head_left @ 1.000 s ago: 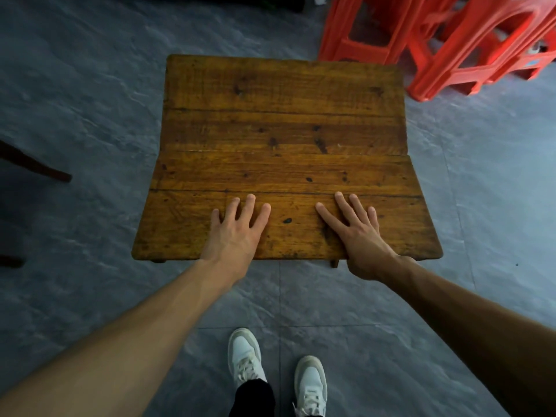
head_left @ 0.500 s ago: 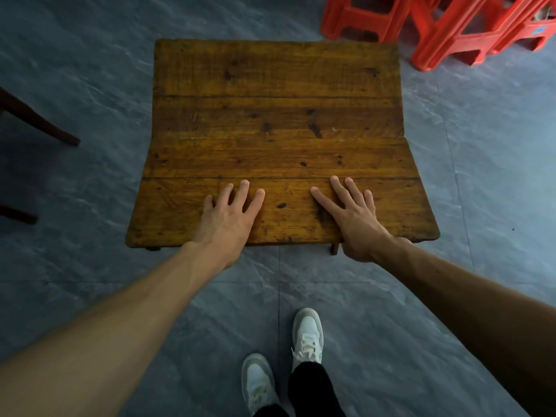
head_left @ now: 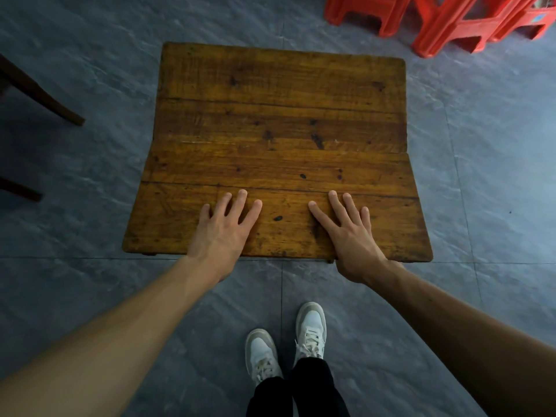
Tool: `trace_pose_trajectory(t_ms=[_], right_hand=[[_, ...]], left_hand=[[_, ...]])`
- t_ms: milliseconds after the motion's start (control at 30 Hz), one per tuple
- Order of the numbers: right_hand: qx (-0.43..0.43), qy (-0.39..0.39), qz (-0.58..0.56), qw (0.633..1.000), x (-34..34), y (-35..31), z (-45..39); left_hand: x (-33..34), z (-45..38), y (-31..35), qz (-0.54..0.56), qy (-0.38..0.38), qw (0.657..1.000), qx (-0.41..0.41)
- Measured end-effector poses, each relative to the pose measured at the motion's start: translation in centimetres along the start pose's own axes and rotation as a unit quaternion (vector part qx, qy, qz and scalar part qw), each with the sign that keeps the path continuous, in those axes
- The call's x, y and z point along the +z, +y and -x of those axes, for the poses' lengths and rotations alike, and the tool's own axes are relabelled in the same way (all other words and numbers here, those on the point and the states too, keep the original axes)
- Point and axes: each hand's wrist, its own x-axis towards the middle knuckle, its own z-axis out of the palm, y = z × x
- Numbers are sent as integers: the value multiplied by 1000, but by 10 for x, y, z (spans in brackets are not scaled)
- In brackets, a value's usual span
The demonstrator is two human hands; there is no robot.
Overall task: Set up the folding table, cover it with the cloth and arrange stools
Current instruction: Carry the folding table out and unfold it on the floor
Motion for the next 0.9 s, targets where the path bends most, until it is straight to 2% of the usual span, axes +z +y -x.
trace_pose_trajectory(t_ms=[400, 600, 900], right_hand=[[17, 15, 30, 999, 46, 5, -10], [23, 60, 20, 998, 69, 8, -13], [22, 34, 11, 999, 61, 8, -10]], left_hand=[[63, -14, 20, -6, 30, 999, -19], [94, -22, 24, 16, 83, 996, -30], [81, -20, 32, -4, 50, 997, -52]])
